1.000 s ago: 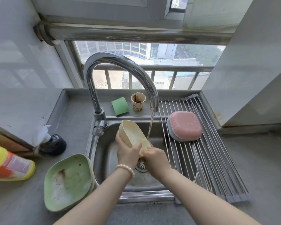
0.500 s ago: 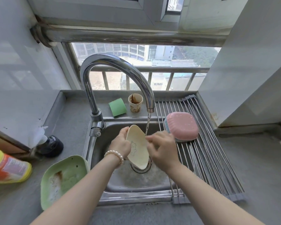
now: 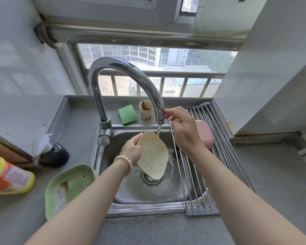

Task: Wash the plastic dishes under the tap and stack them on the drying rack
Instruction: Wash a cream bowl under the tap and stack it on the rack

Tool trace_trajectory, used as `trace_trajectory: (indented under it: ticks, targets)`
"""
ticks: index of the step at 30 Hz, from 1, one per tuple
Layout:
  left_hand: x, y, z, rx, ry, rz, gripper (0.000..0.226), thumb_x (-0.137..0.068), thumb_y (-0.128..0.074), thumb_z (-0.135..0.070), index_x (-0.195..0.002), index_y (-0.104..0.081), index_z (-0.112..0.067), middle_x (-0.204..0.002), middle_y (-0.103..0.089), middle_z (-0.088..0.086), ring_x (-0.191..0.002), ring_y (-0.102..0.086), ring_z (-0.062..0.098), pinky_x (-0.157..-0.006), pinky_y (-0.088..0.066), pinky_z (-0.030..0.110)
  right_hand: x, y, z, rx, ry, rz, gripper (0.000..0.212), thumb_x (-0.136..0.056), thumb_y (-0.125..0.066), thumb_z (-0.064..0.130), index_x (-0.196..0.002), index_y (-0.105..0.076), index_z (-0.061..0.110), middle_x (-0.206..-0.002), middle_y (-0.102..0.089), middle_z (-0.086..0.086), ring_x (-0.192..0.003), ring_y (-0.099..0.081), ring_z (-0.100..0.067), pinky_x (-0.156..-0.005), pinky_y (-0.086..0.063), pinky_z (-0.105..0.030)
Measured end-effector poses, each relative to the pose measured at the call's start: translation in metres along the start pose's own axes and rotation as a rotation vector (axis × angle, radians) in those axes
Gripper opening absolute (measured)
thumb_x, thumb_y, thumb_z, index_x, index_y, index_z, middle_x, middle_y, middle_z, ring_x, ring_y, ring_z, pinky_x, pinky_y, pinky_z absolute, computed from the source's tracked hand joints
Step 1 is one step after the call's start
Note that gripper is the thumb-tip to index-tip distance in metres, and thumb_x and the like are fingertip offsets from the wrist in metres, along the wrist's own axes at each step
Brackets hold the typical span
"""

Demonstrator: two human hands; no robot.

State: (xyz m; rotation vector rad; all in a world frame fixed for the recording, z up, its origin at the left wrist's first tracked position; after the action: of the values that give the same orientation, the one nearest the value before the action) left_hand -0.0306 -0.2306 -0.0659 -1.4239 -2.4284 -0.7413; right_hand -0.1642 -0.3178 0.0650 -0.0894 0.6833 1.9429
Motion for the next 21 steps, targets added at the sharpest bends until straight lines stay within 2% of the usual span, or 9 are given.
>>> trace_trajectory:
  ticks: [2,4,8,11,13,15,16,19,21]
  targets:
    - [-0.002,0.002,0.002,0.020,-0.009,-0.009,0.057,-0.086,-0.041,-0.001,-0.130,-0.054,-0.035,-0.108,-0.066,-0.003,-0.083,-0.064,0.017,-0.074,-0.057,0.038,0.005,-0.003,0.004,-0.032,0.000,0.014,0.041,-0.077,-0.036,0.004,-0.098,-0.072,0.009,-0.081,-0.057,0.011,-0.084,-0.051,-0.006,-0.081,-0.042,-0.030]
    - [-0.003,0.004,0.003,0.049,-0.018,-0.003,0.056,-0.086,-0.041,0.000,-0.128,-0.057,-0.033,-0.108,-0.067,-0.002,-0.087,-0.065,0.020,-0.079,-0.057,0.042,0.011,-0.007,0.009,-0.041,0.011,0.039,0.041,-0.077,-0.037,0.003,-0.098,-0.072,0.008,-0.083,-0.059,0.008,-0.087,-0.053,-0.010,-0.082,-0.043,-0.029]
    - [-0.001,0.006,0.006,0.133,-0.009,0.005,0.052,-0.086,-0.042,0.003,-0.117,-0.063,-0.032,-0.097,-0.069,-0.003,-0.081,-0.064,0.018,-0.078,-0.057,0.041,0.020,-0.005,0.010,-0.144,-0.025,0.062,0.043,-0.079,-0.038,0.001,-0.110,-0.066,0.014,-0.090,-0.061,0.006,-0.089,-0.055,-0.005,-0.083,-0.044,-0.017]
    - [0.001,0.010,0.017,0.208,0.021,-0.015,0.040,-0.091,-0.047,-0.003,-0.113,-0.063,-0.032,-0.093,-0.068,-0.003,-0.083,-0.065,0.021,-0.076,-0.057,0.043,0.046,-0.017,-0.008,-0.307,-0.213,0.054,0.043,-0.092,-0.039,-0.005,-0.125,-0.058,0.015,-0.103,-0.067,-0.002,-0.097,-0.060,-0.007,-0.089,-0.046,-0.018]
    - [0.002,0.012,0.024,0.239,0.011,-0.037,0.030,-0.095,-0.049,-0.010,-0.115,-0.063,-0.028,-0.095,-0.068,-0.001,-0.085,-0.063,0.021,-0.079,-0.056,0.043,0.081,-0.044,-0.031,-0.281,-0.382,0.167,0.042,-0.096,-0.040,-0.003,-0.133,-0.053,0.012,-0.119,-0.065,-0.004,-0.109,-0.059,-0.007,-0.101,-0.045,-0.026]
    - [0.003,0.013,0.029,0.253,-0.017,-0.063,0.026,-0.097,-0.050,-0.016,-0.118,-0.063,-0.022,-0.097,-0.067,0.001,-0.087,-0.062,0.020,-0.083,-0.054,0.042,0.121,-0.073,-0.048,-0.099,-0.401,0.407,0.039,-0.098,-0.040,0.012,-0.136,-0.051,0.012,-0.134,-0.057,-0.004,-0.125,-0.050,-0.012,-0.110,-0.035,-0.031]
    - [0.002,0.014,0.030,0.251,-0.033,-0.073,0.025,-0.097,-0.051,-0.017,-0.118,-0.063,-0.020,-0.099,-0.067,0.002,-0.088,-0.061,0.019,-0.084,-0.053,0.041,0.136,-0.083,-0.052,0.054,-0.320,0.517,0.042,-0.099,-0.035,0.024,-0.137,-0.050,0.011,-0.138,-0.053,-0.005,-0.130,-0.046,-0.016,-0.113,-0.031,-0.032]
    - [0.002,0.017,0.037,0.233,-0.025,-0.067,0.023,-0.098,-0.050,-0.022,-0.116,-0.065,-0.020,-0.097,-0.069,0.003,-0.085,-0.062,0.019,-0.085,-0.053,0.043,0.149,-0.095,-0.062,0.519,-0.076,0.720,0.095,-0.088,0.014,0.064,-0.141,-0.041,0.008,-0.146,-0.043,-0.010,-0.137,-0.035,-0.024,-0.115,-0.016,-0.030]
    - [0.004,0.016,0.047,0.275,0.050,-0.042,0.021,-0.098,-0.049,-0.024,-0.111,-0.066,-0.020,-0.086,-0.067,0.002,-0.079,-0.061,0.022,-0.080,-0.053,0.048,0.136,-0.091,-0.079,0.738,-0.121,0.760,0.117,-0.068,0.028,0.071,-0.146,-0.031,0.006,-0.153,-0.031,-0.012,-0.142,-0.024,-0.025,-0.117,-0.009,-0.033]
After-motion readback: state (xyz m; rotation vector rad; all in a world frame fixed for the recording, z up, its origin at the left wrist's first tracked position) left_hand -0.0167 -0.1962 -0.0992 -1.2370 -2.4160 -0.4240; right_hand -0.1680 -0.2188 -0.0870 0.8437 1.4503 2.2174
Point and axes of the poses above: each hand's wrist, its own x-axis away from the middle knuckle, its own y-axis out of the back of the hand, z = x × y, the point moved 7 cm from there along -x, towards the middle knuckle
